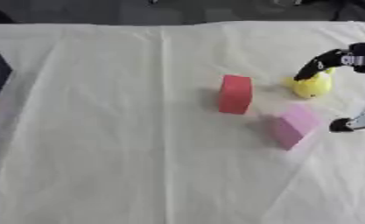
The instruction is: Pick up the objects with one hand, pass them to the other hand, and then place them into the box on the other side of the table.
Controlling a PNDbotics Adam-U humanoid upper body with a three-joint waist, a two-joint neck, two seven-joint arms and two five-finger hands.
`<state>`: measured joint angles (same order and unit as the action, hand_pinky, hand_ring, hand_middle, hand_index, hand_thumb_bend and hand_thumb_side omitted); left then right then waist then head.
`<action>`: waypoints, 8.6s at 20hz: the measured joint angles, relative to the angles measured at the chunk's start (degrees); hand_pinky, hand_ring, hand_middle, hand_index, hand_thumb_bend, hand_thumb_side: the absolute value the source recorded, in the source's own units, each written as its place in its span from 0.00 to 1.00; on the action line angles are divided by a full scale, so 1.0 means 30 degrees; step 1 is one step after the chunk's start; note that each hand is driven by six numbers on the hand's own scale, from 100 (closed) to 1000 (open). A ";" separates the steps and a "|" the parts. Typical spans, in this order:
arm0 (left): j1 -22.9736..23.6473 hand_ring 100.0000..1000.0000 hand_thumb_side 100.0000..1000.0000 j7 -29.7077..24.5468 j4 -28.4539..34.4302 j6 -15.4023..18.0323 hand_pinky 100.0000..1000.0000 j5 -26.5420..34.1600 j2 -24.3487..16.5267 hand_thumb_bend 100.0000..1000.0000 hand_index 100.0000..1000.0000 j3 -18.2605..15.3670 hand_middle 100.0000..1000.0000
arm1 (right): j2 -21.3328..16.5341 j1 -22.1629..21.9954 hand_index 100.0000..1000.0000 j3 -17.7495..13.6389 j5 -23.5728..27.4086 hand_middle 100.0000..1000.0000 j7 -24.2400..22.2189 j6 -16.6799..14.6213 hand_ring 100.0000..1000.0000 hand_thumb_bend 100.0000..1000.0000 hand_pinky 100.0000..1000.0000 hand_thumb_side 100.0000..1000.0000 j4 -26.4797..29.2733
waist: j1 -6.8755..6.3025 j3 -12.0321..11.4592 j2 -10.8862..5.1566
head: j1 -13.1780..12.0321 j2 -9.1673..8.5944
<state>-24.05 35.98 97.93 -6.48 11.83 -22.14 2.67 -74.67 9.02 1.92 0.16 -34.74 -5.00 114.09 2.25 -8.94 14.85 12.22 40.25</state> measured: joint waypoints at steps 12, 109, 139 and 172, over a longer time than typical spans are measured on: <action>-0.0230 0.69 0.80 -0.0079 0.0000 -0.0083 0.65 0.0045 0.0032 0.07 0.72 0.0108 0.74 | 0.0572 0.0023 0.89 0.0717 -0.1521 0.81 -0.0378 -0.0011 0.87 0.45 0.96 0.00 -0.0350 | 0.0000 -0.0343 0.0055 | 0.0651 0.0008; -0.8943 0.75 0.31 -0.7067 0.3110 -0.4172 0.73 -0.2487 -0.6152 0.17 0.77 0.2799 0.78 | 0.8381 0.6315 0.42 0.1844 0.0387 0.26 1.0980 0.6956 0.44 0.05 0.62 0.00 -0.1908 | -0.1235 -0.0770 -0.0654 | 0.1168 0.0880; -1.6187 0.83 0.23 -1.8542 -0.1431 -0.7099 0.85 -1.1417 -0.2190 0.91 0.85 1.3128 0.80 | 1.2702 0.9572 0.42 0.6246 0.0339 0.26 1.1907 0.8382 0.39 0.00 0.54 0.00 -0.4296 | -0.1844 -0.1738 -0.0966 | 0.2012 0.1156; -1.5326 0.73 0.19 -2.1050 -0.2043 -0.9668 0.75 -1.3992 -0.0147 0.55 0.73 1.3441 0.67 | 1.3709 0.9263 0.42 0.7412 -0.1141 0.26 1.0491 0.8079 0.38 0.00 0.53 0.00 -0.3308 | -0.1475 -0.1697 -0.0881 | 0.1546 0.0813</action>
<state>-70.03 -27.17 91.80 -35.48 -30.14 -22.59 42.99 -33.54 36.81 24.16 -3.26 -3.27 19.24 104.17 -2.17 -14.03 12.21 16.86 42.69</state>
